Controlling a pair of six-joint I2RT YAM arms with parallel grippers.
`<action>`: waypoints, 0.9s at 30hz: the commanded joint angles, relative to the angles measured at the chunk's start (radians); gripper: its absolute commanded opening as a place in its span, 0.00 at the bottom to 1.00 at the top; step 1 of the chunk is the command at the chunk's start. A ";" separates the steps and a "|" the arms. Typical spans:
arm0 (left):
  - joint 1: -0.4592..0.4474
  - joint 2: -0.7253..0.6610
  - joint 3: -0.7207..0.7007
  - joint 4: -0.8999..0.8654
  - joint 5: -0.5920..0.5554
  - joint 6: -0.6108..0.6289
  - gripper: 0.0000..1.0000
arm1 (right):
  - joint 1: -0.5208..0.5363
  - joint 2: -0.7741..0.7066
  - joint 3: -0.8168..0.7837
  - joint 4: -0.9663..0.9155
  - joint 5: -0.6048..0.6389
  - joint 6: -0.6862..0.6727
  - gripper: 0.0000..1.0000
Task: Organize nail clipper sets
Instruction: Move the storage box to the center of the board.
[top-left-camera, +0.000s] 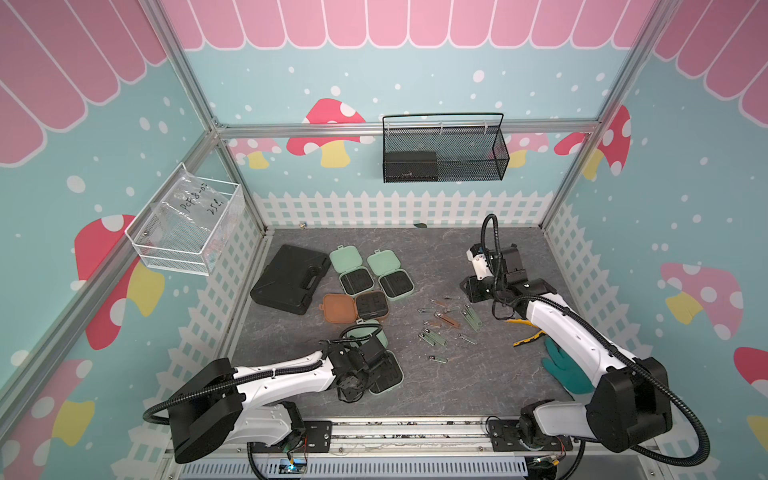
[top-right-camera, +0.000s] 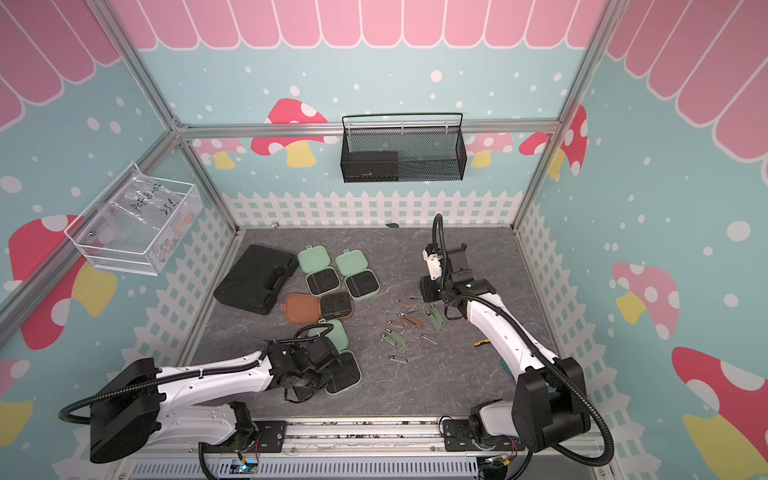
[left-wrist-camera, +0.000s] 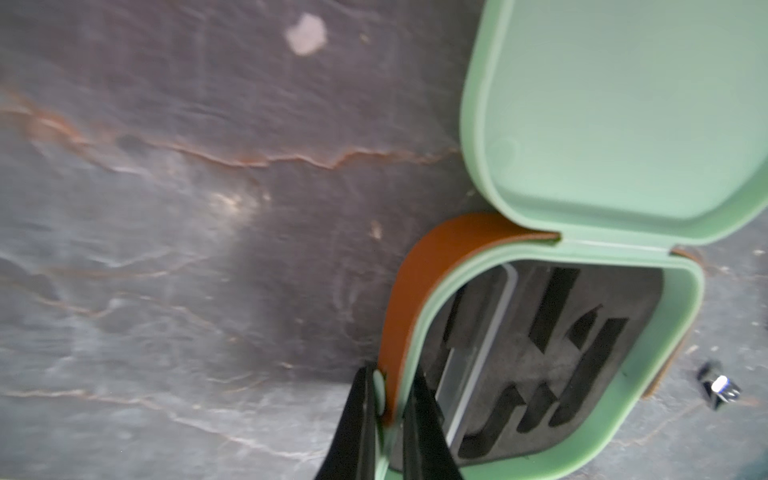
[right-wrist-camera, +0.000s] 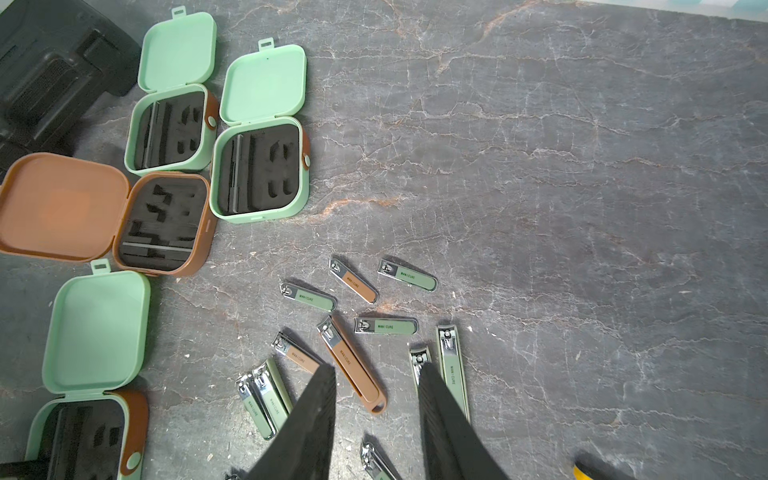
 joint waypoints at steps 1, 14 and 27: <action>-0.040 -0.006 0.005 0.007 -0.101 -0.066 0.06 | 0.010 -0.009 -0.018 0.007 -0.009 -0.016 0.36; -0.078 -0.094 -0.011 -0.015 -0.222 -0.074 0.11 | 0.011 -0.006 -0.021 0.013 -0.016 -0.015 0.36; 0.124 0.076 0.103 0.077 -0.090 0.144 0.11 | 0.010 0.009 -0.010 -0.004 0.002 -0.018 0.36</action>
